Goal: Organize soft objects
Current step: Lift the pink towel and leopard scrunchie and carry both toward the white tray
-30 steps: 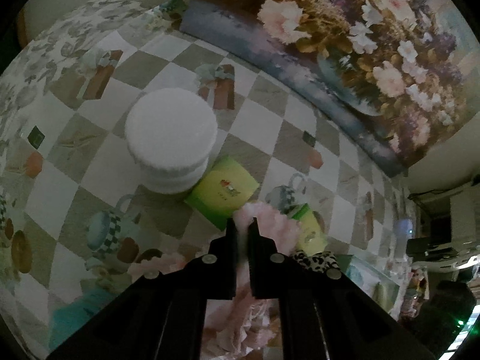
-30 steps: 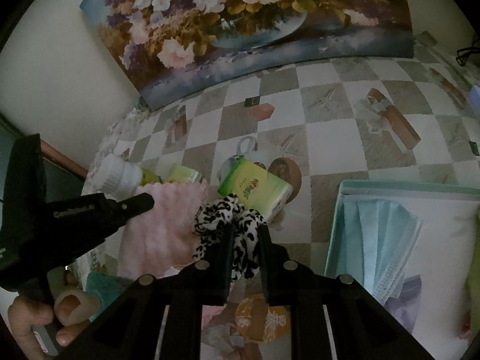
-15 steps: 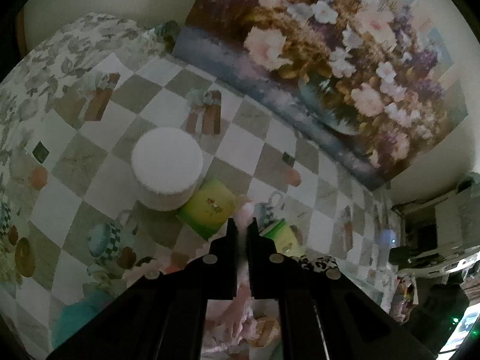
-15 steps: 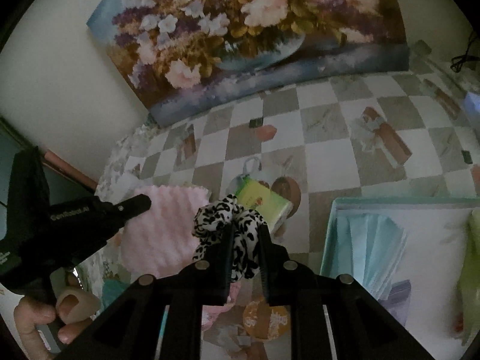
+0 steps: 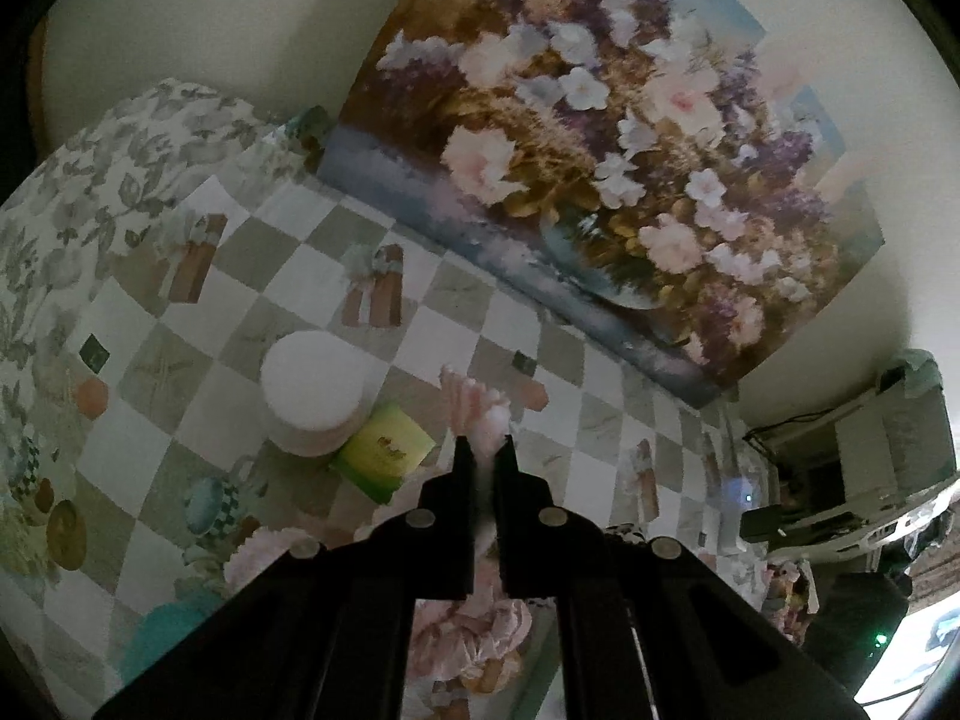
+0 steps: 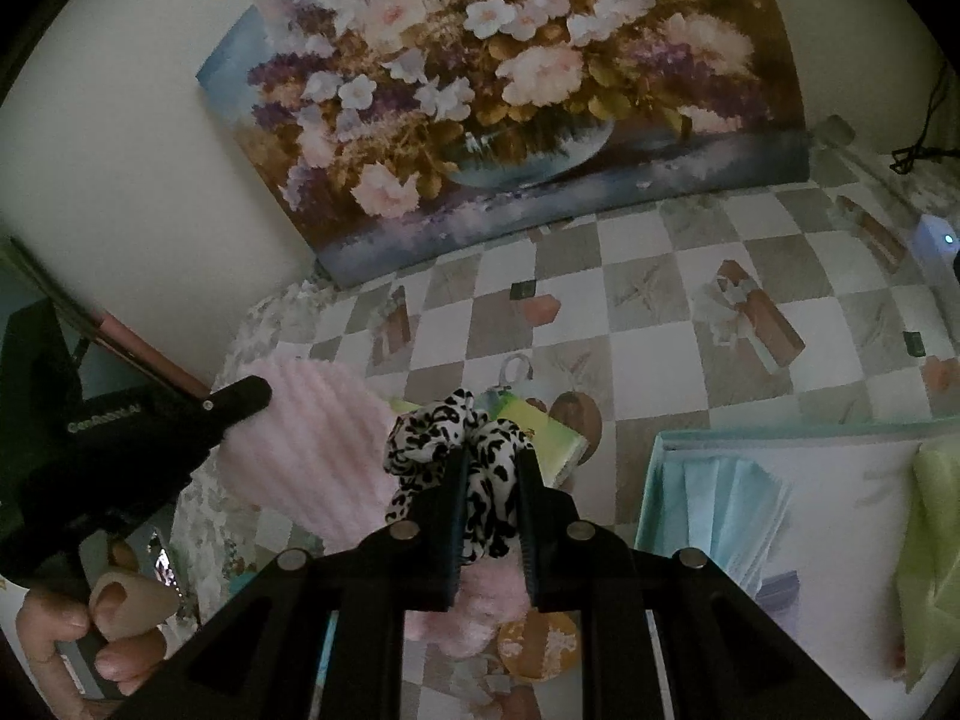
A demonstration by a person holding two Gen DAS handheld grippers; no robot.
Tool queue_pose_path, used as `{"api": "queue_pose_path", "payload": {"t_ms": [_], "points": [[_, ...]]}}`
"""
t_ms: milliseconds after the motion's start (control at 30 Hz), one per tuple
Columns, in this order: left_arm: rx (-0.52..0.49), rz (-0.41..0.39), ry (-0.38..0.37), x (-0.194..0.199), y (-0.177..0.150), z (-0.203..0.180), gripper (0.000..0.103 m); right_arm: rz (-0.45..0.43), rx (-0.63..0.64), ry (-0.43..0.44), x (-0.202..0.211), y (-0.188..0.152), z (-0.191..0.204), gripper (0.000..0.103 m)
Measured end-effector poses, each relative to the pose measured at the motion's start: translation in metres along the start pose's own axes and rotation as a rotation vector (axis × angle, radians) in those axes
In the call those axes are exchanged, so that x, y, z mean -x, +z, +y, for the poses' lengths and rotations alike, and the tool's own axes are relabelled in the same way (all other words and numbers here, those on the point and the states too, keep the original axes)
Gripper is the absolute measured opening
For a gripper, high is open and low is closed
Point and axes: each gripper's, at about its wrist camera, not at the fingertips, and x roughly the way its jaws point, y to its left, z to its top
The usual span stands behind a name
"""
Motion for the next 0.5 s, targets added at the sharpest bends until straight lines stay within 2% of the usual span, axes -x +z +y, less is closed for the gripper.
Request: {"api": "queue_pose_path", "payload": {"t_ms": [200, 400, 500], "points": [[-0.017, -0.022, -0.025, 0.012, -0.003, -0.010, 0.005, -0.018, -0.004, 0.007, 0.009, -0.001, 0.002, 0.017], [-0.007, -0.029, -0.088, 0.027, -0.006, -0.016, 0.005, -0.035, -0.027, 0.024, 0.019, -0.001, -0.001, 0.017], [-0.015, -0.039, -0.082, 0.034, -0.009, -0.021, 0.005, -0.050, -0.026, 0.025, 0.026, -0.001, 0.000, 0.017]]}}
